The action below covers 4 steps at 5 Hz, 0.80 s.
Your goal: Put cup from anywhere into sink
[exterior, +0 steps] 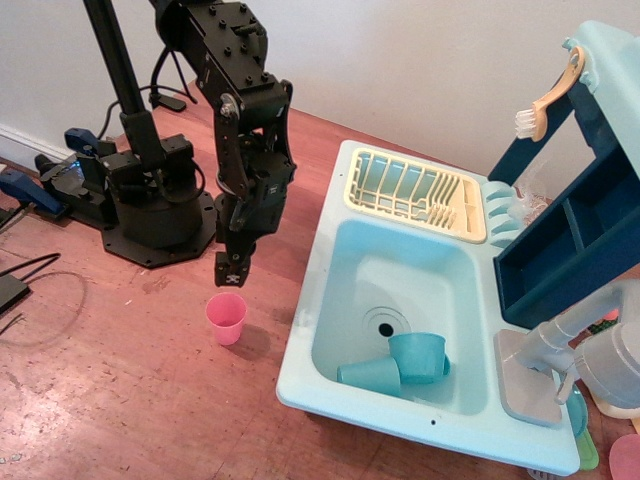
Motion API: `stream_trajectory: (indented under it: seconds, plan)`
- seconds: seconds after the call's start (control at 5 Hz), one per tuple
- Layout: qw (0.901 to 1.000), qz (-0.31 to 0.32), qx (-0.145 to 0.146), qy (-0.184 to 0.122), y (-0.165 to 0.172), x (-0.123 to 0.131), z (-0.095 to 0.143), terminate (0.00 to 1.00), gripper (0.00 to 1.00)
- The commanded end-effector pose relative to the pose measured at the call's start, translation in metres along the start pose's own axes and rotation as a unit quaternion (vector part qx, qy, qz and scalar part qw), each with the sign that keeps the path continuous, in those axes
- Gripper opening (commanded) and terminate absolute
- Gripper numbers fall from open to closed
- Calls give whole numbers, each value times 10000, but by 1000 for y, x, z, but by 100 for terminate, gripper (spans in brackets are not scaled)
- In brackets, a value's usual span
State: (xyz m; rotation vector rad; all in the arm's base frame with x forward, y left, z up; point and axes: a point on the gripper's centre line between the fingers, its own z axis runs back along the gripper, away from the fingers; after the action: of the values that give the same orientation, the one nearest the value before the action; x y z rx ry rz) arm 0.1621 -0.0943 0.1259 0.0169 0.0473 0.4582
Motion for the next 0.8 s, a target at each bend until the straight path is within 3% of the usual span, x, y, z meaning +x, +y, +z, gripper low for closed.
stream_trajectory:
  seconds: [0.0, 0.6]
  plan:
    - [10000, 0, 0, 0, 0, 0, 0, 0, 100]
    - [9998, -101, -142, 93, -4, -2, -45, 0, 100]
